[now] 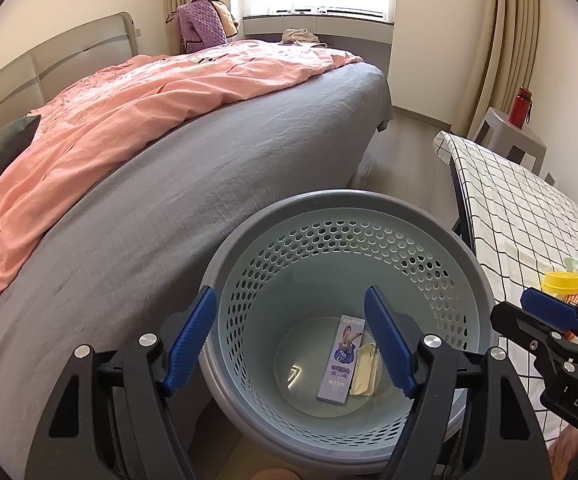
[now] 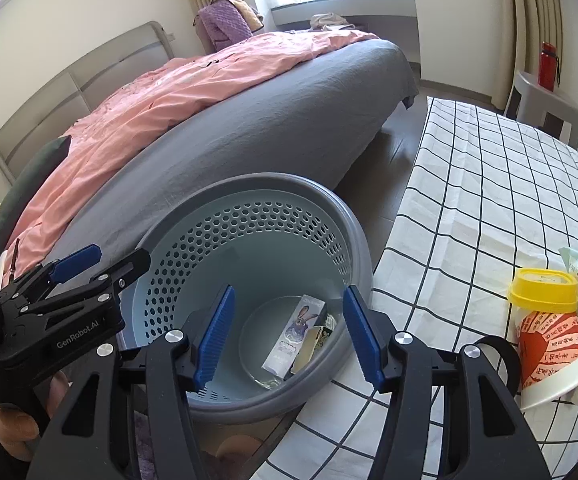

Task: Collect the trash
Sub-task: 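Carry both items over the wastebasket and open both grippers to drop them, then grasp the small white toothpaste tube with the right gripper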

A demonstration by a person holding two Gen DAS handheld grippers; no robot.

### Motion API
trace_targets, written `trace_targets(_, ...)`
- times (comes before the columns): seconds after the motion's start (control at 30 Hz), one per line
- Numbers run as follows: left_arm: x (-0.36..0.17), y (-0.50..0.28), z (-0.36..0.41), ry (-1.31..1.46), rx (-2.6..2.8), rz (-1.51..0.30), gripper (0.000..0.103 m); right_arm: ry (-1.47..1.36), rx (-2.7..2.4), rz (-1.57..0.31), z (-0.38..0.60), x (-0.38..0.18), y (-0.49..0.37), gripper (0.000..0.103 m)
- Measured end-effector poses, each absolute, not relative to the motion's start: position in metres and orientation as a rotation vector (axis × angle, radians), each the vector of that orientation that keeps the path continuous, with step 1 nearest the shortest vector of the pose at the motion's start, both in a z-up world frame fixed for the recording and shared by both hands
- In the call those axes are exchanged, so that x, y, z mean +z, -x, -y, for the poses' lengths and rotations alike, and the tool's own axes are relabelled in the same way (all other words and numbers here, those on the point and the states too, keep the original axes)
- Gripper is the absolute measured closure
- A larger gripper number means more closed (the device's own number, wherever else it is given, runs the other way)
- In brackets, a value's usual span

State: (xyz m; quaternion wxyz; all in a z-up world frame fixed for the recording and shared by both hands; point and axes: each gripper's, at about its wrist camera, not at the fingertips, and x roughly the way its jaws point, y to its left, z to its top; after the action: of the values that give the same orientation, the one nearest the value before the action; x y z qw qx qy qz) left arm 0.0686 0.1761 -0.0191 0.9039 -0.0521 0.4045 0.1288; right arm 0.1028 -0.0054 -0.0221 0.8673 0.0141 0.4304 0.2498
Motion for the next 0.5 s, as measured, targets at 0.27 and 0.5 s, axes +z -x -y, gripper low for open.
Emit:
trace_targets(0.27, -0.016, -0.064, -0.168, 0.097, 0.249, -0.821, 0.030, -0.059, 0.470, -0.916, 0.031, -0.028, -0.082, 0.043)
trace_targets(0.5, -0.014, -0.056, -0.150, 0.095, 0.204, -0.814, 0.030, -0.082, 0.390, -0.915, 0.071, -0.028, -0.056, 0.043)
